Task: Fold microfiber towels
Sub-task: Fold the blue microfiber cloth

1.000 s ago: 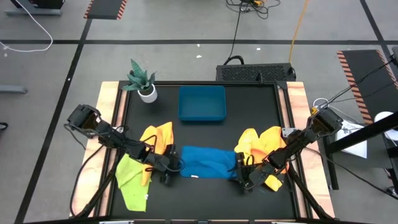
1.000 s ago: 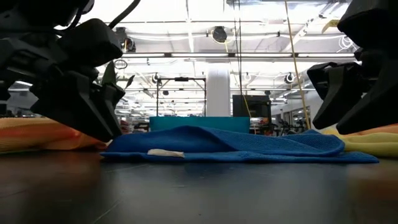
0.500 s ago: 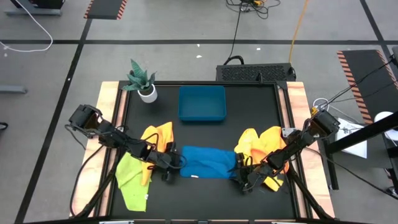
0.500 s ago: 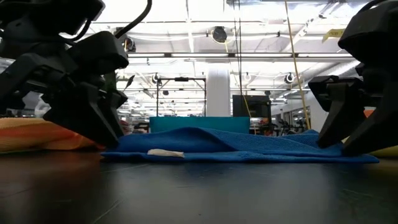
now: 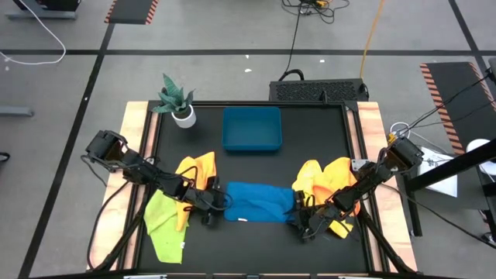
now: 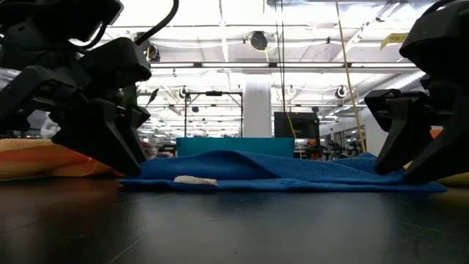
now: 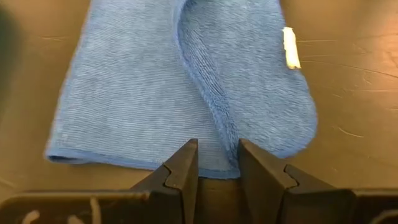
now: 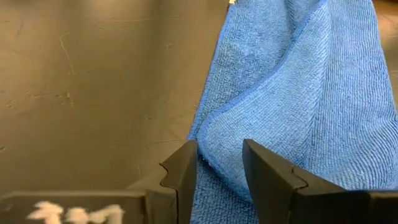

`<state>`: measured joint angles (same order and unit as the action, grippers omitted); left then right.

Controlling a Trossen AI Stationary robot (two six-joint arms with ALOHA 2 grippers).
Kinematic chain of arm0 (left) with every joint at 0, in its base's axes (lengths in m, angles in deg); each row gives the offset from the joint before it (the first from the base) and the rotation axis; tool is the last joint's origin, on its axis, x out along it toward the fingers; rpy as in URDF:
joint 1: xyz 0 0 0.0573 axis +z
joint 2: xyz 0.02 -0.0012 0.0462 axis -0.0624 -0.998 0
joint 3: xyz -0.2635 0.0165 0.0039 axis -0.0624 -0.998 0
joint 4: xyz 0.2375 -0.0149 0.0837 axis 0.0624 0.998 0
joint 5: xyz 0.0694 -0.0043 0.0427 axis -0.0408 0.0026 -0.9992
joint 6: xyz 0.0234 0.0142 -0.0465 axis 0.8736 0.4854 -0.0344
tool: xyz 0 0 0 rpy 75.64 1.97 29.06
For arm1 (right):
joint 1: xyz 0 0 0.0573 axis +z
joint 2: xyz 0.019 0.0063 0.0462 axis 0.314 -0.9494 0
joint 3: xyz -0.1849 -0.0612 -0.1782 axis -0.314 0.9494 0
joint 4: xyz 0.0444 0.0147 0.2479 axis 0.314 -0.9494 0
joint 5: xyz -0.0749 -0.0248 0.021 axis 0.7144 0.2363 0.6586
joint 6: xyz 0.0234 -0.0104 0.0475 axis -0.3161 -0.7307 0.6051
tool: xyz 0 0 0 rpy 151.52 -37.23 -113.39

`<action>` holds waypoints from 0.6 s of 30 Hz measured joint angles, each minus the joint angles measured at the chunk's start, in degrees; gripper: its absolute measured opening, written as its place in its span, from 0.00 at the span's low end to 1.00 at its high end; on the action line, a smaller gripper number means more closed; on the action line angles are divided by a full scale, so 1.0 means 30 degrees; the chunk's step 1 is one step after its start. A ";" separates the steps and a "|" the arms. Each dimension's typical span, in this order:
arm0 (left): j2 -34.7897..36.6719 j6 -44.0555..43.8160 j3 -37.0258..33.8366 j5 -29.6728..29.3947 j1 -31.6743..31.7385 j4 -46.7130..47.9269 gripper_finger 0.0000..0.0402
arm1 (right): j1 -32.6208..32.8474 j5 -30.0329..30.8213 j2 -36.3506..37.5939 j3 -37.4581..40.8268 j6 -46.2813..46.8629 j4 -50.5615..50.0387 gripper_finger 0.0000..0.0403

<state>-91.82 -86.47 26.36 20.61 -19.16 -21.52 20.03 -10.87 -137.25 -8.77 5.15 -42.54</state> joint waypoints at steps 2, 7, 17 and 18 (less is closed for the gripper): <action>0.0000 0.0235 0.0000 -0.0201 0.0007 0.0000 0.24 | -0.0063 -0.0013 0.0006 0.0000 0.0128 0.0000 0.31; 0.0000 0.0663 0.0000 -0.0163 0.0007 0.0006 0.06 | -0.0146 -0.0021 0.0276 0.0007 0.0144 0.0048 0.31; 0.0000 0.0990 0.0000 -0.0015 0.0004 0.0003 0.01 | -0.0061 -0.0103 0.0736 0.0007 0.0144 -0.0034 0.31; 0.0000 0.1000 0.0000 -0.0007 0.0007 0.0002 0.01 | -0.0023 -0.0117 0.0736 0.0007 0.0144 -0.0093 0.31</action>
<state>-91.82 -83.47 26.36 20.58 -19.14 -21.52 19.96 -11.22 -135.05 -8.75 5.58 -42.82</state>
